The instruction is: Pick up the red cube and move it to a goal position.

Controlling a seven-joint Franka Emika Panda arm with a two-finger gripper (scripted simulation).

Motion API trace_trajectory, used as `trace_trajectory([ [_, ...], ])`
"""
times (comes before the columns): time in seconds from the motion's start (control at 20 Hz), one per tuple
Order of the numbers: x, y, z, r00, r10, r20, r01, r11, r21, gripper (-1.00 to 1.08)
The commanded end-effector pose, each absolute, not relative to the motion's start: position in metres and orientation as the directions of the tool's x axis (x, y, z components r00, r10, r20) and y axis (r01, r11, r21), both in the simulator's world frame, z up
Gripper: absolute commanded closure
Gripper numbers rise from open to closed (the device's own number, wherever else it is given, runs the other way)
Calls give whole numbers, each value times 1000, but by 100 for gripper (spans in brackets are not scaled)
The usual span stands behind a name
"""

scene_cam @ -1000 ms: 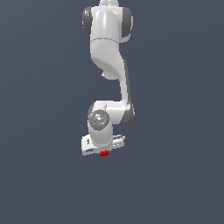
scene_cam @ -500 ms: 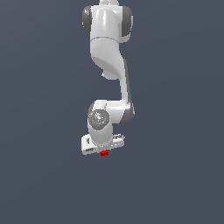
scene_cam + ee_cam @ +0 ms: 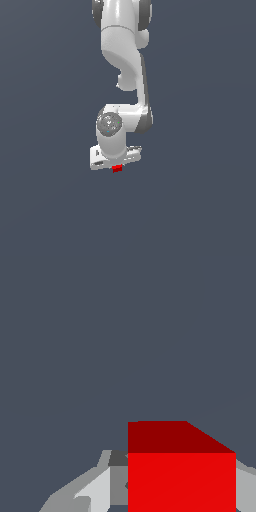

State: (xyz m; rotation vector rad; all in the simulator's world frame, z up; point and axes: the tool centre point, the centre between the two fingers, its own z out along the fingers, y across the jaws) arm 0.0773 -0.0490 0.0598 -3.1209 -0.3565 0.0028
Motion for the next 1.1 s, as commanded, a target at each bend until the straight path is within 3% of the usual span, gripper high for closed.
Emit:
trace_trajectory([
  [0.0,72,-53,77,974,225,0,225,-974,0,108],
  [0.55,44,-69,159,974,225,0,225,-974,0,108],
  [1.05,37,-75,187,974,225,0,225,-974,0,108],
])
